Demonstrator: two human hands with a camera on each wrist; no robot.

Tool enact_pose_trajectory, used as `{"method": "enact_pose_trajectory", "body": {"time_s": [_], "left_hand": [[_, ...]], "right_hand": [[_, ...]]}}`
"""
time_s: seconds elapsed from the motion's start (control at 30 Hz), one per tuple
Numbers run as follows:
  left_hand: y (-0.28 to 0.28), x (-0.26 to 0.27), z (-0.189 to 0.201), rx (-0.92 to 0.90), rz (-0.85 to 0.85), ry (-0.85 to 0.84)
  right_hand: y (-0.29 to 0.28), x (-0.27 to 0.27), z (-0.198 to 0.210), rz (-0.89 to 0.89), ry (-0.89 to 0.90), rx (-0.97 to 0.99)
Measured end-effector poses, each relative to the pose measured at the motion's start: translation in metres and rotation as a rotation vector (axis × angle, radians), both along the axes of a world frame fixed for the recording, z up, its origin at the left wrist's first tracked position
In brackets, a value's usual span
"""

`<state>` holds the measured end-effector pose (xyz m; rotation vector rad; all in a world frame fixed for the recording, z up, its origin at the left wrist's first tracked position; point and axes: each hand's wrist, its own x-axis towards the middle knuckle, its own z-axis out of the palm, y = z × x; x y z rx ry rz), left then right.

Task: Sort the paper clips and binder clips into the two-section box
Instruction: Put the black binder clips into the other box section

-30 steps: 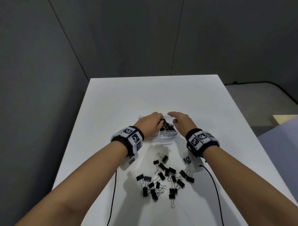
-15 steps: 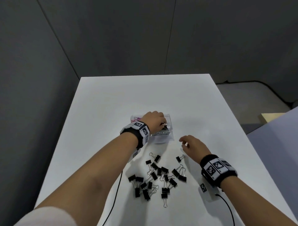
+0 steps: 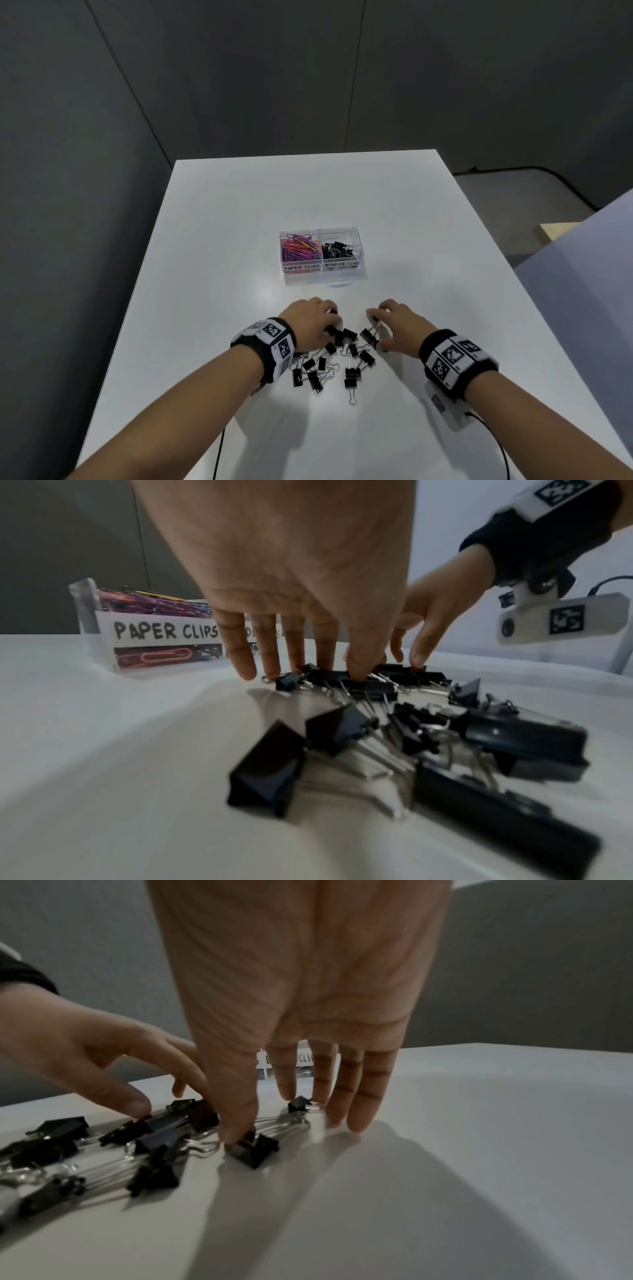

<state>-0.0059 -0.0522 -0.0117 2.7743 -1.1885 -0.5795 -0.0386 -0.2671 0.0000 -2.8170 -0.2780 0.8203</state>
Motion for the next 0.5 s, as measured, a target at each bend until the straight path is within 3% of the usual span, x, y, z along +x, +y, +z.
{"method": "enact_pose_trajectory", "body": {"time_s": [0.27, 0.5], "left_hand": [[0.007, -0.004, -0.005, -0.046, 0.179, 0.106], [0.009, -0.003, -0.008, -0.02, 0.15, 0.11]], "right_hand": [[0.02, 0.011, -0.005, -0.136, 0.054, 0.101], [0.024, 0.021, -0.004, -0.174, 0.095, 0.133]]}}
